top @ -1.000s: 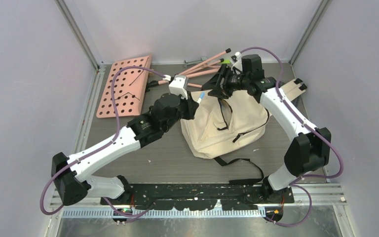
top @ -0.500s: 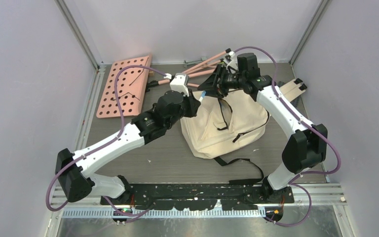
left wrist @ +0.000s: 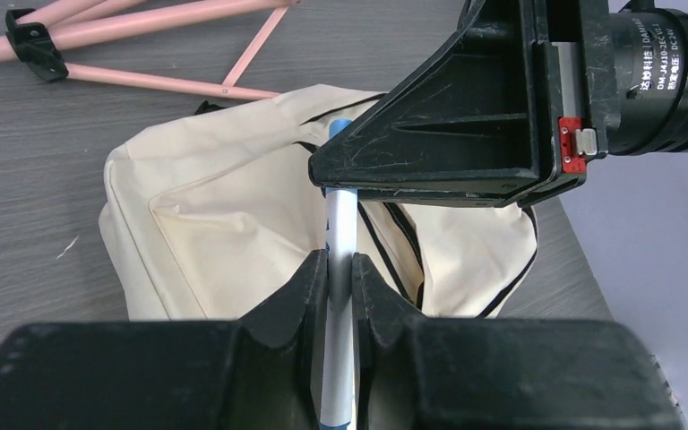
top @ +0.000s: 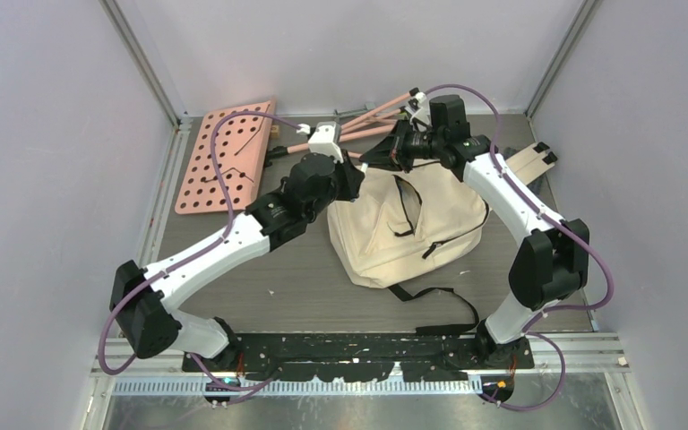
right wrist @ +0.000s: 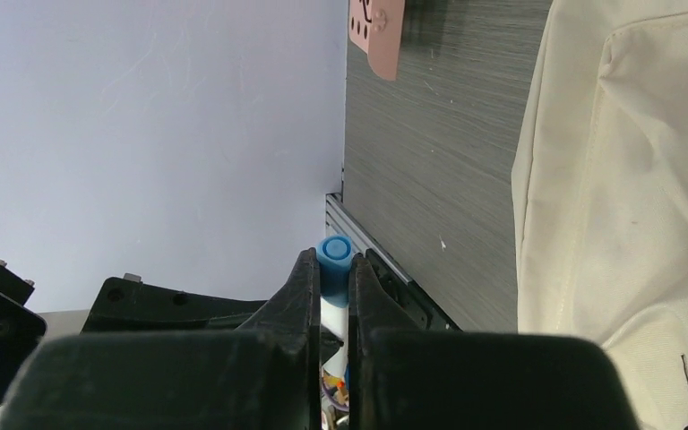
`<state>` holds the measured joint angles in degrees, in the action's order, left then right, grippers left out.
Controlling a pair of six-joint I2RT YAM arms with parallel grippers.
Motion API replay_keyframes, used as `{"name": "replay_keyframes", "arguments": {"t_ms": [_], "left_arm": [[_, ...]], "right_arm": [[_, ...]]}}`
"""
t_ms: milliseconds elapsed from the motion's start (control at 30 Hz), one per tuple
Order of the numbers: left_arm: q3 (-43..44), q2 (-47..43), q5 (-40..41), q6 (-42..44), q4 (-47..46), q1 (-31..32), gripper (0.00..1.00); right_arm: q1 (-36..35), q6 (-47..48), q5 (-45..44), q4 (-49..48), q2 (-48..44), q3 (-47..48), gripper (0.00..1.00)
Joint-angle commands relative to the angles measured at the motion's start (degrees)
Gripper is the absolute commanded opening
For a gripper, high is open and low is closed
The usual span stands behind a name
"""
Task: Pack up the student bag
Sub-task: Place the stationery in the student bag.
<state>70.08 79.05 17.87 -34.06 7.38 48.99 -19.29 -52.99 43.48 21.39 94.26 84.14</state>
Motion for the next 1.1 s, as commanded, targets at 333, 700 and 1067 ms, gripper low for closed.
{"name": "replay_keyframes", "arguments": {"t_ms": [333,700,1067], "left_arm": [[1.4,0.02,-7.78,-2.5,3.0,-6.4,0.73],[-8.01,1.59,-25.0,-7.81,6.62,-19.27,0.76],[-7.47,10.01,-30.24,-4.99,8.33,-20.41,0.69]], "right_arm": [[9.2,12.67,-12.94,6.35,-4.01,1.72,0.01],[12.39,36.18,-23.44,19.42,-0.37,4.43,0.01],[11.94,38.8,-20.87,11.6,1.51,-1.82,0.01]]}}
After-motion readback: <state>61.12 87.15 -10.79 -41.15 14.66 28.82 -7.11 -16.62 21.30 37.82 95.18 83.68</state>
